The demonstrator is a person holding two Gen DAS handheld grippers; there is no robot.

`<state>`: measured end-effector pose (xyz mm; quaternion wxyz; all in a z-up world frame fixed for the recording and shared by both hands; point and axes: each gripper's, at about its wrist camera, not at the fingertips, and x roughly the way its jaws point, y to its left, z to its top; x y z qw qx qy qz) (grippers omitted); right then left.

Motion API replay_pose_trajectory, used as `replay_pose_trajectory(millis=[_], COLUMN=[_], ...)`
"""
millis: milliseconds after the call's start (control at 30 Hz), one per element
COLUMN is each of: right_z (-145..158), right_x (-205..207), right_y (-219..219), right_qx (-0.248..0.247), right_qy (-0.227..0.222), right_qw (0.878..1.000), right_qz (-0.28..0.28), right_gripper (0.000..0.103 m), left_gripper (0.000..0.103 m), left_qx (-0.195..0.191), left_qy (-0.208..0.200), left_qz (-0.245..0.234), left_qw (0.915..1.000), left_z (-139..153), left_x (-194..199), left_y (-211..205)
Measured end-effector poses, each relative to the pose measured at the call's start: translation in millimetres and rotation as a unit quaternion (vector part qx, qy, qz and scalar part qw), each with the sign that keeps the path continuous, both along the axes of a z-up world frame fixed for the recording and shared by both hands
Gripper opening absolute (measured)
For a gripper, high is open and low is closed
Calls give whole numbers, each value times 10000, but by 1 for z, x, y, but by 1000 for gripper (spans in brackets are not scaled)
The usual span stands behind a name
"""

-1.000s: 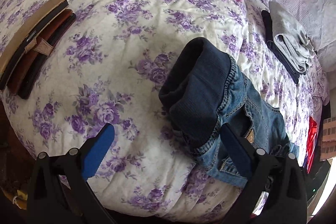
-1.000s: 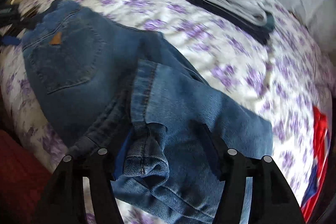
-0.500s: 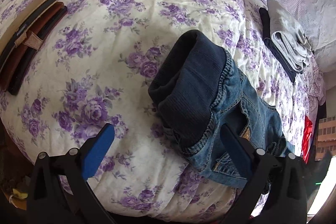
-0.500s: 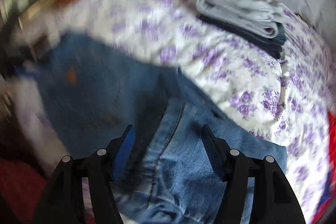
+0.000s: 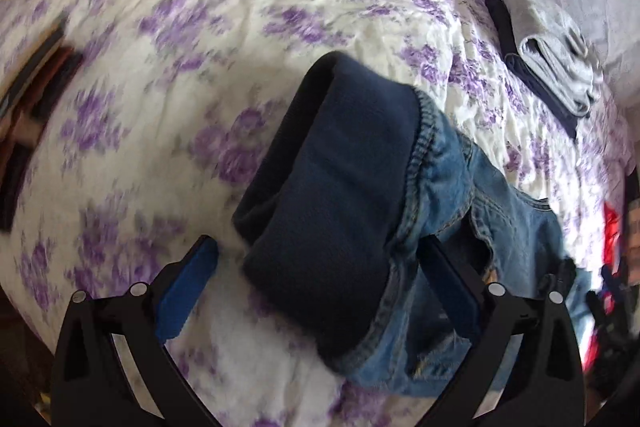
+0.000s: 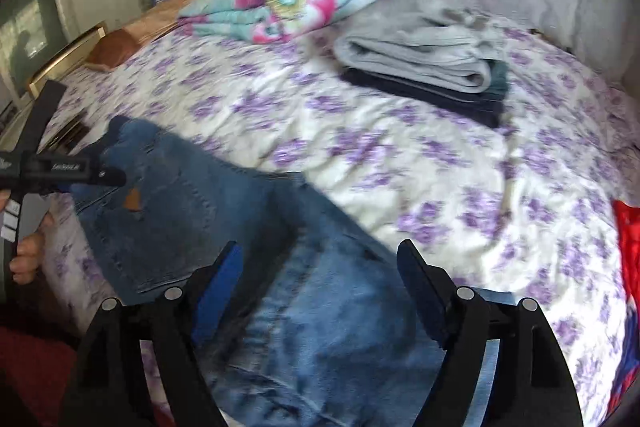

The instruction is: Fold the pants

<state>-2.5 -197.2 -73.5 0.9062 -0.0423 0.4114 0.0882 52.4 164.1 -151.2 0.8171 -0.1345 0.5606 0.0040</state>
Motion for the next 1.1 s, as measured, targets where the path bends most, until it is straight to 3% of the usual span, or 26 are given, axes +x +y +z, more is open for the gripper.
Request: replay_pose_trajectory(millis=[67, 167, 233, 300, 367, 400, 467, 567, 600, 700, 800, 833, 867, 967, 1033, 1100], right_z=[-15, -47, -44, -34, -14, -6, -4, -43, -52, -36, 1, 5, 2, -35, -42, -42], right_x=[-1, 5, 12, 17, 2, -7, -30, -48, -49, -40, -49, -48, -42, -16, -16, -16], right_y=[-15, -8, 9, 7, -4, -7, -5, 5, 6, 0, -11, -13, -14, -9, -7, -6], right_qx=[143, -400, -892, -710, -236, -137, -237, -650, -695, -323, 33, 32, -34, -439, -468, -512], right_qy=[224, 511, 383, 452, 168, 2, -107, 561, 524, 586, -333, -450, -368, 540, 503, 505], right_qw=[9989, 9972, 9949, 9960, 9993, 9998, 9994, 9938, 9934, 9962, 9987, 9984, 9988, 9975, 9975, 9971], right_qz=[-377, -372, -285, -299, -228, -125, 210, 706, 744, 557, 389, 346, 305, 149, 165, 234], right_gripper=[57, 54, 55, 55, 55, 56, 68, 70, 71, 71, 74, 83, 93, 94, 96, 97], left_gripper=[99, 99, 99, 99, 99, 99, 99, 99, 99, 99, 96, 83, 79, 76, 79, 89], left_qx=[182, 217, 196, 189, 194, 174, 146, 163, 168, 209, -115, -291, -352, -330, -588, -902], left_qy=[-135, -273, -310, -309, -286, -274, -264, -305, -321, -275, -205, -309, -360, -441, -390, -514], left_qz=[-102, -129, -87, -63, -75, -79, -92, -63, -53, -12, 26, 5, -44, -150, -117, -165], left_qw=[9997, 9993, 9993, 9993, 9994, 9994, 9995, 9994, 9993, 9994, 9997, 9991, 9987, 9984, 9974, 9945], left_z=[-5, -5, -6, -6, -6, -6, -6, -6, -5, -4, 3, 8, 11, 15, 8, 0], left_x=[3, 3, 3, 5, 5, 5, 5, 2, 1, 0, 1, -1, -2, -1, 3, 4], left_y=[-4, -3, -2, -2, -2, -2, -1, -1, -1, -3, 0, 0, -1, -3, 4, 13])
